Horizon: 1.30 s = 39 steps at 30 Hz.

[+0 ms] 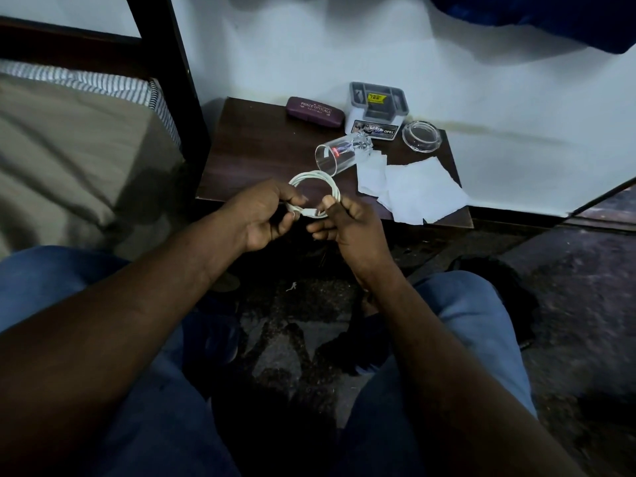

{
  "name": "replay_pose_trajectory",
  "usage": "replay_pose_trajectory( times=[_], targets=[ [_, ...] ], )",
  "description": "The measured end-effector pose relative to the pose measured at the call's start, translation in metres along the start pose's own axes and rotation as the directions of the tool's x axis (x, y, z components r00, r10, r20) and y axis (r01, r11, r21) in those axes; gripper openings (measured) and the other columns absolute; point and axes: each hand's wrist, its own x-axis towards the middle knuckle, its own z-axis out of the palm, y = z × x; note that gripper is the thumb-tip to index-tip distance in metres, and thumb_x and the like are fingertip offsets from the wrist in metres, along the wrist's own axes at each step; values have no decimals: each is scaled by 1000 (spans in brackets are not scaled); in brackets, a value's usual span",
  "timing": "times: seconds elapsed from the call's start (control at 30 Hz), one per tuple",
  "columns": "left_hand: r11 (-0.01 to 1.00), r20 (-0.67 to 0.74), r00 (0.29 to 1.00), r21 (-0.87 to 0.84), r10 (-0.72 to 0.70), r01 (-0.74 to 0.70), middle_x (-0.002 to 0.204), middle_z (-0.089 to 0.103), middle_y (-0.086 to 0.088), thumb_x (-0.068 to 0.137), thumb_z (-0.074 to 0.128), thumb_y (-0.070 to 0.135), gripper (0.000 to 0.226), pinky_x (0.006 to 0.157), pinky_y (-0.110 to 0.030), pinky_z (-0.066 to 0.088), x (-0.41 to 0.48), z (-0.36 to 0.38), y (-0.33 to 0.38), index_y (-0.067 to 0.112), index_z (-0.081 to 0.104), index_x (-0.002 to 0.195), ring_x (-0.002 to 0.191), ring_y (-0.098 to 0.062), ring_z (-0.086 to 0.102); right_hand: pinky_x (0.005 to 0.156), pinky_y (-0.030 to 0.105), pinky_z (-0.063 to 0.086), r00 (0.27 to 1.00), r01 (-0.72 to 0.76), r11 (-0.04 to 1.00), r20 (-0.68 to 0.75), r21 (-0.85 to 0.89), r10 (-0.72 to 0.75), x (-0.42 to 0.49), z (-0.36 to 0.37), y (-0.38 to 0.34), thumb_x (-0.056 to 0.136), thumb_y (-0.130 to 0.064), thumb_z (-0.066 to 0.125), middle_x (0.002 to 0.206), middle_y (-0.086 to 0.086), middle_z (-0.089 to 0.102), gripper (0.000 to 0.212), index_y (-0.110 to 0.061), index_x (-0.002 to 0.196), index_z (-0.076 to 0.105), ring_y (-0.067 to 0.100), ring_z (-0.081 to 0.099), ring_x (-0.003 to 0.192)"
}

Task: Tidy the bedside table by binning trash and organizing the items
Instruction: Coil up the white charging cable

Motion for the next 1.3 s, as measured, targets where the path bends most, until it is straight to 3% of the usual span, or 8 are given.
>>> replay_pose_trajectory(
  times=[0.17, 0.33, 0.5, 0.67, 0.87, 1.0, 1.2, 1.3],
  targets=[
    [1000, -16, 1000, 12, 24, -23, 67, 60, 3, 90, 65, 10, 12, 36, -10, 40, 1, -2, 3, 15, 64, 79, 47, -2, 50, 66, 26, 58, 1000, 13, 999, -18, -49, -14, 3, 0, 4, 108, -21, 54, 83, 23, 74, 25, -6, 93, 68, 19, 72, 69],
    [987, -10, 1000, -163, -17, 15, 72, 61, 0, 93, 60, 4, 13, 38, -9, 42, 1, 1, 0, 9, 64, 81, 39, -1, 53, 64, 25, 57, 1000, 26, 998, 12, -62, -25, 2, -1, 6, 107, -21, 55, 87, 15, 74, 23, -4, 103, 71, 21, 71, 73],
    [981, -63, 998, -191, 14, -26, 75, 61, -3, 96, 55, 1, 18, 39, -8, 42, 0, 2, -5, 7, 64, 82, 54, -4, 57, 68, 29, 58, 996, 34, 997, 89, -73, -27, -2, 3, 8, 90, -29, 75, 87, 12, 75, 28, -5, 103, 71, 21, 72, 75],
    [980, -55, 997, -189, 47, -57, 75, 64, -3, 97, 54, -1, 20, 45, -10, 48, -2, 9, -12, 7, 63, 81, 61, -6, 61, 64, 26, 59, 998, 27, 986, -51, -166, -36, -3, 1, 10, 91, -29, 79, 85, 10, 79, 24, -7, 101, 76, 11, 72, 65],
    [972, 7, 996, -219, 84, -81, 82, 70, -6, 95, 58, -2, 13, 56, -15, 57, -2, 8, -13, 6, 66, 87, 63, -8, 71, 61, 30, 60, 981, -15, 996, -196, -92, -3, 0, 2, 10, 94, -27, 76, 82, 17, 77, 26, -1, 93, 76, 16, 70, 62],
    [983, 17, 991, -131, 129, -126, 84, 73, -6, 91, 66, -1, 9, 57, -18, 58, -4, 12, -17, 6, 69, 88, 70, -11, 72, 59, 28, 59, 959, -56, 996, -282, -70, 34, 3, -1, 9, 92, -19, 74, 75, 17, 76, 21, 2, 90, 74, 17, 72, 60],
    [955, 89, 956, 79, 280, -287, 77, 71, -4, 81, 73, -14, 30, 63, -23, 61, -6, 9, -22, 11, 58, 83, 70, -14, 72, 59, 29, 58, 962, -58, 998, -268, -1, 56, 3, -5, 11, 91, -12, 75, 81, 16, 76, 19, 3, 92, 64, 19, 71, 63],
    [761, 53, 875, 472, 480, -446, 76, 73, -2, 76, 84, 0, 25, 64, -24, 59, 0, 5, -26, 15, 65, 81, 67, -13, 71, 61, 30, 58, 973, -61, 998, -223, 16, 63, 3, -6, 10, 90, -9, 73, 86, 20, 77, 9, -8, 91, 65, 21, 70, 66]
  ],
)
